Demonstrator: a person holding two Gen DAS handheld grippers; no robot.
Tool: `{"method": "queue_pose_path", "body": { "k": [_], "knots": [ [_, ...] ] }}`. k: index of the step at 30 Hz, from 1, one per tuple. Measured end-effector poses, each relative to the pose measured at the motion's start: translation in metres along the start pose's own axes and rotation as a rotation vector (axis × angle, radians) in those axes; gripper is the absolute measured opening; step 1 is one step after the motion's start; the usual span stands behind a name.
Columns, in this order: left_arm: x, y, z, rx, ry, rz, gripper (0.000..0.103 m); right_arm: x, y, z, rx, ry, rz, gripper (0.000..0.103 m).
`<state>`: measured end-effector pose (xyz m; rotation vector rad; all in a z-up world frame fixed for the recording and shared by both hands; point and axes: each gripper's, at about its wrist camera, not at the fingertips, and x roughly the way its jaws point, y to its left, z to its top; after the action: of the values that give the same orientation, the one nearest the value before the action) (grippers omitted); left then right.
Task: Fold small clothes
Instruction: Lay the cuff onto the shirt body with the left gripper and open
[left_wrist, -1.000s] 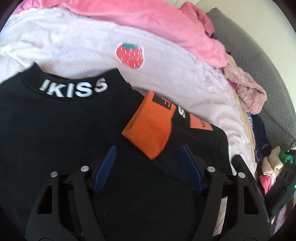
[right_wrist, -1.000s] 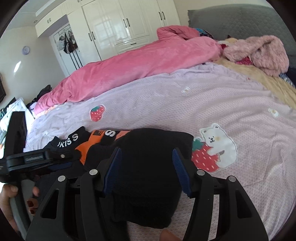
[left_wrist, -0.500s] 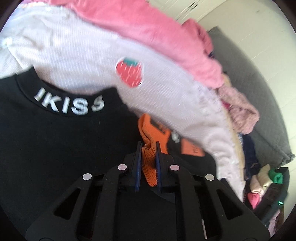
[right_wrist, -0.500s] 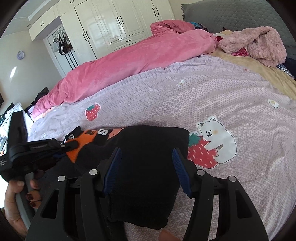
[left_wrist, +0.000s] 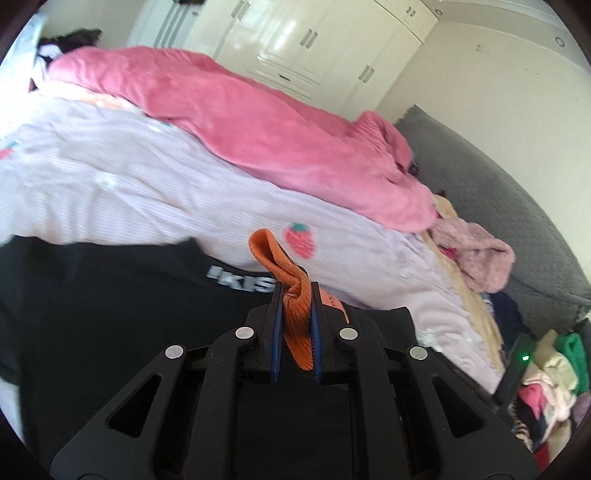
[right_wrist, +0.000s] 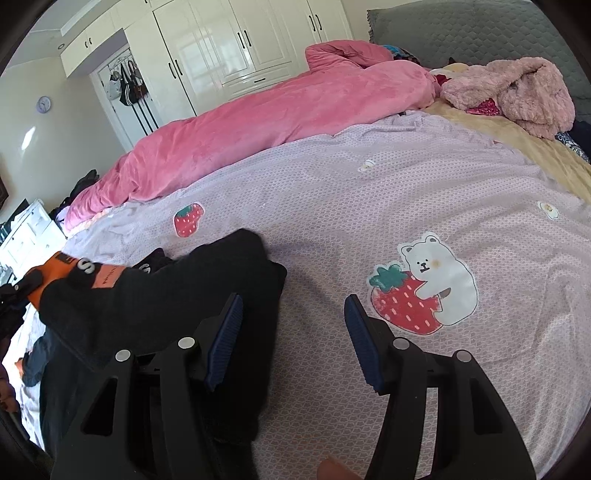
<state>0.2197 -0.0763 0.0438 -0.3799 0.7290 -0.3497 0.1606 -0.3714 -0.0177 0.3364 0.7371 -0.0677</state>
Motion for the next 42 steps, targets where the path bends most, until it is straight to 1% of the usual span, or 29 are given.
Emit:
{"method": "queue_pose_path", "body": {
  "k": [2, 8, 11, 16, 17, 19, 21, 23, 27, 30, 32, 34, 36, 37, 39, 40, 42],
  "knots": [
    [-0.008, 0.012, -0.003, 0.011, -0.015, 0.051, 0.006, 0.000, 0.001, 0.000, -0.004, -0.002, 0.000, 0.056],
    [-0.017, 0.044, -0.014, -0.010, -0.007, 0.123, 0.006, 0.001, 0.014, -0.002, -0.036, 0.001, 0.013, 0.056],
    [-0.020, 0.055, -0.019, 0.001, -0.011, 0.168, 0.006, 0.002, 0.024, -0.004, -0.062, 0.008, 0.023, 0.056],
    [-0.028, 0.073, -0.021, -0.023, -0.023, 0.185, 0.006, 0.002, 0.049, -0.009, -0.152, 0.015, 0.053, 0.056],
    [-0.027, 0.075, -0.022, -0.018, -0.012, 0.183, 0.007, 0.002, 0.054, -0.010, -0.175, 0.016, 0.057, 0.056],
    [-0.020, 0.079, -0.024, -0.005, 0.044, 0.194, 0.008, 0.003, 0.063, -0.013, -0.205, 0.021, 0.066, 0.056],
    [-0.019, 0.087, -0.029, -0.018, 0.066, 0.204, 0.008, 0.004, 0.072, -0.016, -0.239, 0.033, 0.080, 0.056],
    [-0.028, 0.093, -0.032, -0.020, 0.043, 0.232, 0.008, 0.004, 0.079, -0.019, -0.263, 0.041, 0.086, 0.056],
    [-0.048, 0.093, -0.026, -0.004, -0.005, 0.280, 0.008, 0.001, 0.094, -0.022, -0.296, 0.050, 0.135, 0.056],
    [-0.051, 0.082, -0.020, 0.026, -0.007, 0.262, 0.008, 0.001, 0.107, -0.027, -0.319, 0.063, 0.167, 0.056],
    [-0.042, 0.073, -0.021, 0.045, 0.028, 0.238, 0.008, 0.003, 0.116, -0.031, -0.344, 0.078, 0.169, 0.059],
    [-0.024, 0.066, -0.025, 0.066, 0.089, 0.218, 0.008, 0.006, 0.121, -0.036, -0.366, 0.094, 0.164, 0.059],
    [-0.009, 0.061, -0.030, 0.079, 0.133, 0.209, 0.008, 0.010, 0.123, -0.038, -0.371, 0.107, 0.160, 0.059],
    [-0.002, 0.060, -0.034, 0.088, 0.153, 0.212, 0.009, 0.012, 0.123, -0.039, -0.371, 0.116, 0.160, 0.059],
    [0.010, 0.062, -0.042, 0.107, 0.197, 0.239, 0.015, 0.018, 0.119, -0.040, -0.358, 0.145, 0.155, 0.059],
    [0.020, 0.066, -0.048, 0.112, 0.242, 0.269, 0.016, 0.025, 0.115, -0.041, -0.341, 0.175, 0.139, 0.059],
    [0.028, 0.075, -0.056, 0.111, 0.281, 0.292, 0.016, 0.038, 0.105, -0.042, -0.305, 0.236, 0.105, 0.059]
  ]
}}
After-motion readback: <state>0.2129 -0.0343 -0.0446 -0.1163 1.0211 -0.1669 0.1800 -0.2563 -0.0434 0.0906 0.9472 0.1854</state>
